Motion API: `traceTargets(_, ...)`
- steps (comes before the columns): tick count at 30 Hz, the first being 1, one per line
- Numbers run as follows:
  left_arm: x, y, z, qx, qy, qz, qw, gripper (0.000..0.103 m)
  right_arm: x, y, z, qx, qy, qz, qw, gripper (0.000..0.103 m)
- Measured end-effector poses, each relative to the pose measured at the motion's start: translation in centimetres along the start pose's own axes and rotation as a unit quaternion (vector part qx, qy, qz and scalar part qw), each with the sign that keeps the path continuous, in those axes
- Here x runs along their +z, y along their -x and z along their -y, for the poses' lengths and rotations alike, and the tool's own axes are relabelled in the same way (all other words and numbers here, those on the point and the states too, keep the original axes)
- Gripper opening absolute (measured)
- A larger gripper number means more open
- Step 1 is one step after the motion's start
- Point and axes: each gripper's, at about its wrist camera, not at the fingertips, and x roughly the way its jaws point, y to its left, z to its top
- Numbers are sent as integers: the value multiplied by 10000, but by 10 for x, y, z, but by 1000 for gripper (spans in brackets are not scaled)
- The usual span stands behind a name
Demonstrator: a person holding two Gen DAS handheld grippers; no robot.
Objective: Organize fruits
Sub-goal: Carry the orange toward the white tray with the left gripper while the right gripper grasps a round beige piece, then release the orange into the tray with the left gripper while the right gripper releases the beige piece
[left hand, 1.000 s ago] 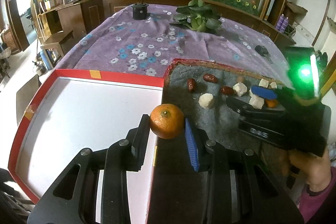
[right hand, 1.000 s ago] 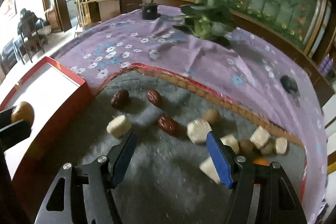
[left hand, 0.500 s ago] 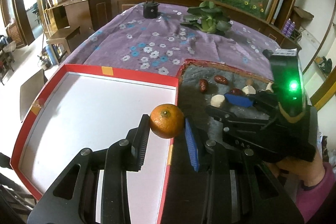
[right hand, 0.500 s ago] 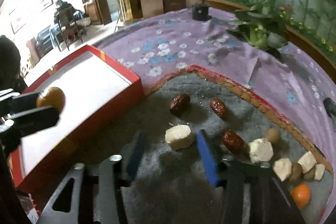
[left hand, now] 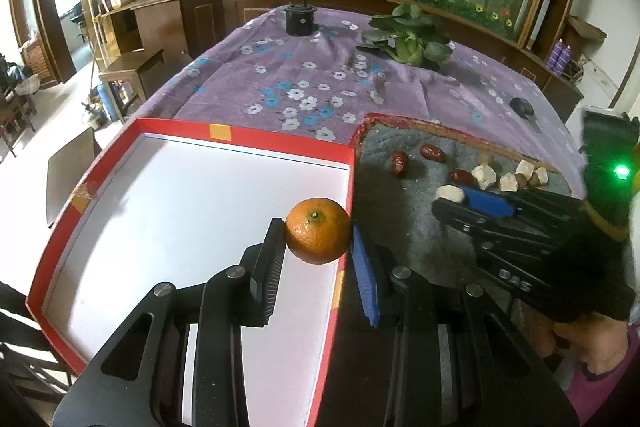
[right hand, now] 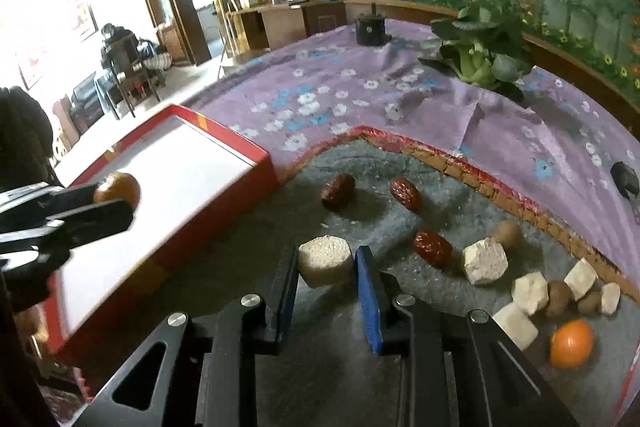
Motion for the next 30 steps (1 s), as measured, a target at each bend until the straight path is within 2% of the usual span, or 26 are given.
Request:
traceTargets(7, -2, 11, -9, 254, 55, 98, 9996, 33, 4, 27, -28, 167, 120, 305, 9993, 28)
traceTargets(15, -3, 18, -27, 458, 138, 154, 9987, 33, 11, 36, -61, 293, 359, 450, 9979, 28)
traceTargets(30, 7, -1, -75, 824, 443, -55, 9956, 33, 35, 8, -102, 593, 648, 427, 9952, 28)
